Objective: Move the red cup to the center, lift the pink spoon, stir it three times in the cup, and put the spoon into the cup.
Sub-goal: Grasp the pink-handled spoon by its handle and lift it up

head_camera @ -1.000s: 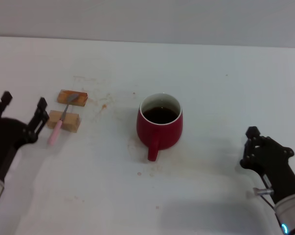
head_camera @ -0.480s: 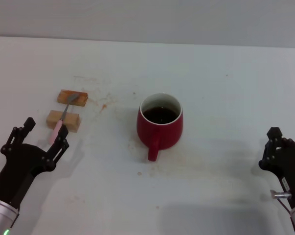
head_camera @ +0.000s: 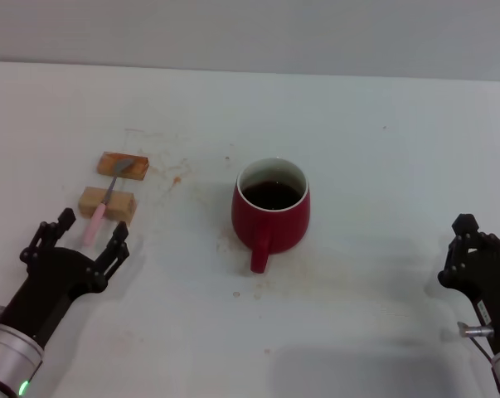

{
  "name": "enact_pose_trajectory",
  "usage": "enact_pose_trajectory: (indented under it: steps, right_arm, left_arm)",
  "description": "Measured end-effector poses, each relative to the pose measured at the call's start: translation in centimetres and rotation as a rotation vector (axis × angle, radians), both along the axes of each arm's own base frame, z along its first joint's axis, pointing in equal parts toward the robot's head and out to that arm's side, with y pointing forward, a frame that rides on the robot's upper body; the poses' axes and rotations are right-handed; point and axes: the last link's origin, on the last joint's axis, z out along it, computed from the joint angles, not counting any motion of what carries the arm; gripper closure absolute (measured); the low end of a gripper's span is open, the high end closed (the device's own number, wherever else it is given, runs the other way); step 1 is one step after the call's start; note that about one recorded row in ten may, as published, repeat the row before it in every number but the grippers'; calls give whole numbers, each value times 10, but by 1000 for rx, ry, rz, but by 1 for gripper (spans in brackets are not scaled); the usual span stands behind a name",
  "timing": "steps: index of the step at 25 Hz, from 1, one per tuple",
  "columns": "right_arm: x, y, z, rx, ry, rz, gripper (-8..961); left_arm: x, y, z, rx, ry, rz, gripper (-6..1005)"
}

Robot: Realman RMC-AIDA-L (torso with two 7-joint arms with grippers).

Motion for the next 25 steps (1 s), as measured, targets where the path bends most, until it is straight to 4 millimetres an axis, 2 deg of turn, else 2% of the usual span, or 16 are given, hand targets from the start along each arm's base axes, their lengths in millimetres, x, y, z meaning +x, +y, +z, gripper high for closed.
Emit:
enact_pose_trajectory:
  steps: [15, 25]
  right_arm:
    - [-4, 4, 0, -2, 2, 20, 952]
    - [-4, 3, -1, -5, 2, 21, 952]
  left_arm:
    - [-3, 11, -4, -34, 34, 23, 251]
    - [-4, 11, -7, -50, 71, 24, 262]
